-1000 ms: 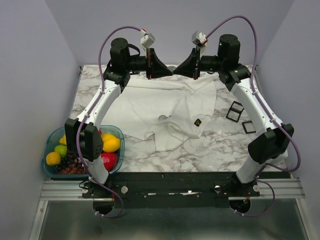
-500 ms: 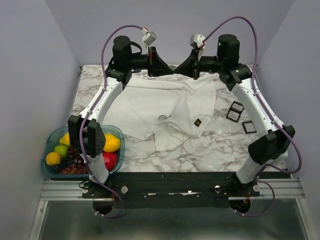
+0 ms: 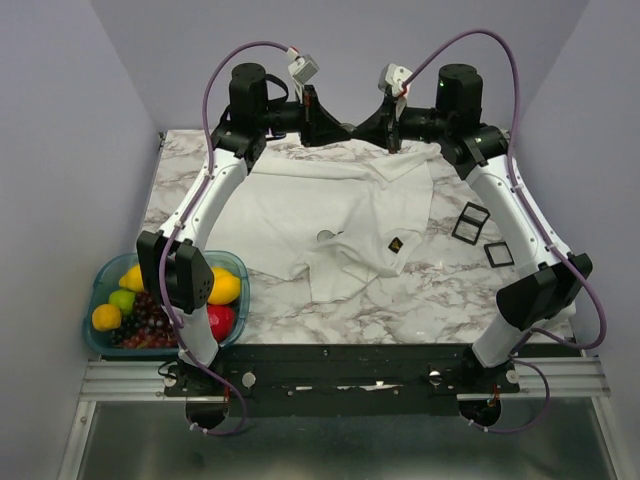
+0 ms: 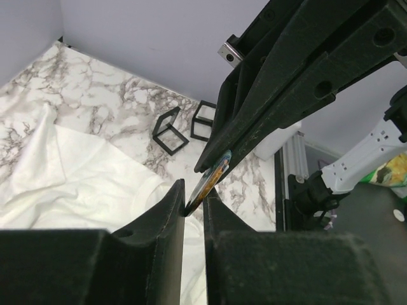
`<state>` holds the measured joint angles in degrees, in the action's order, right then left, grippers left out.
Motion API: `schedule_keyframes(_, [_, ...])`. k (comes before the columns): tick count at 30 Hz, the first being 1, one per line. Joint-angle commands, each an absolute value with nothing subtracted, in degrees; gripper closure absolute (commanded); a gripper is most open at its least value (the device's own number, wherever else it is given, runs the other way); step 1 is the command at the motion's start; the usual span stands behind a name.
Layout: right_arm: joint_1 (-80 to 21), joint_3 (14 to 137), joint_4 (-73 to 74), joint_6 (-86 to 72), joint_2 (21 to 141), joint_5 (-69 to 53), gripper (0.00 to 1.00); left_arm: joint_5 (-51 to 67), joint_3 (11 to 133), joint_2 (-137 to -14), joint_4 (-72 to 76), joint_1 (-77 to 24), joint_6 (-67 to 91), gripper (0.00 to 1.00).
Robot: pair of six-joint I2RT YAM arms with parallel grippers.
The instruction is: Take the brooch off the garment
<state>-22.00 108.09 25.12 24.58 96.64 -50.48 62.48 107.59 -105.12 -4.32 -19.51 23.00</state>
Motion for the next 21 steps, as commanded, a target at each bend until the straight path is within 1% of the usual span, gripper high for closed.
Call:
schedule_keyframes(1, [-27.42,109.34,26.37,24.26,94.83,-58.54,1.0,53.0,108.37,-105.82,-9.13,-21.54,16.36,0.72])
schedule_keyframes(2, [-27.42,109.16,25.85,23.65,94.92,-57.32,0.99,53.69,108.28,-105.39,-10.01,-21.36,13.48,0.67])
schedule_keyframes(4, [-27.07,109.07,25.66,23.47,95.18,-56.69,0.99,55.45,107.84,-103.63,-12.47,-20.31,10.39,0.61])
schedule_keyframes(5, [-27.16,109.25,25.66,23.03,95.19,-56.25,1.0,56.76,107.41,-102.84,-13.61,-19.87,6.28,0.53])
schedule_keyframes(7, [-26.11,109.68,25.58,22.07,95.88,-56.16,1.0,58.7,105.13,-99.33,-16.69,-18.46,0.47,0.45])
schedule_keyframes(8, [-25.67,110.73,25.66,20.67,96.15,-56.42,0.99,59.32,104.07,-97.92,-18.0,-18.11,-3.13,0.38])
schedule_keyframes(9, [-24.62,111.18,25.66,19.87,96.5,-56.69,1.0,59.5,102.24,-95.04,-21.41,-17.76,-10.3,0.35])
schedule_keyframes(10, [-24.09,111.79,25.66,19.17,97.11,-57.04,1.0,59.33,101.35,-93.7,-23.01,-17.06,-13.42,0.31])
schedule_keyframes(11, [-23.56,112.23,26.01,18.12,97.47,-57.56,1.0,59.07,100.38,-92.47,-24.68,-16.7,-16.14,0.26])
schedule_keyframes(12, [-22.68,113.19,26.19,17.67,97.73,-57.74,1.0,58.89,98.63,-90.29,-27.22,-16.44,-20.61,0.23])
schedule_keyframes(14, [-21.89,113.47,26.8,16.79,98.35,-58.36,1.0,58.54,96.78,-88.43,-28.38,-15.65,-22.84,0.22])
schedule_keyframes(18, [-20.74,112.59,27.25,15.12,98.7,-58.89,1.0,58.19,91.07,-84.82,-27.69,-15.29,-23.03,0.2])
schedule_keyframes(21, [-20.22,110.22,28.38,17.21,97.92,-58.01,1.0,56.17,86.42,-84.03,-26.37,-15.21,-22.76,0.19])
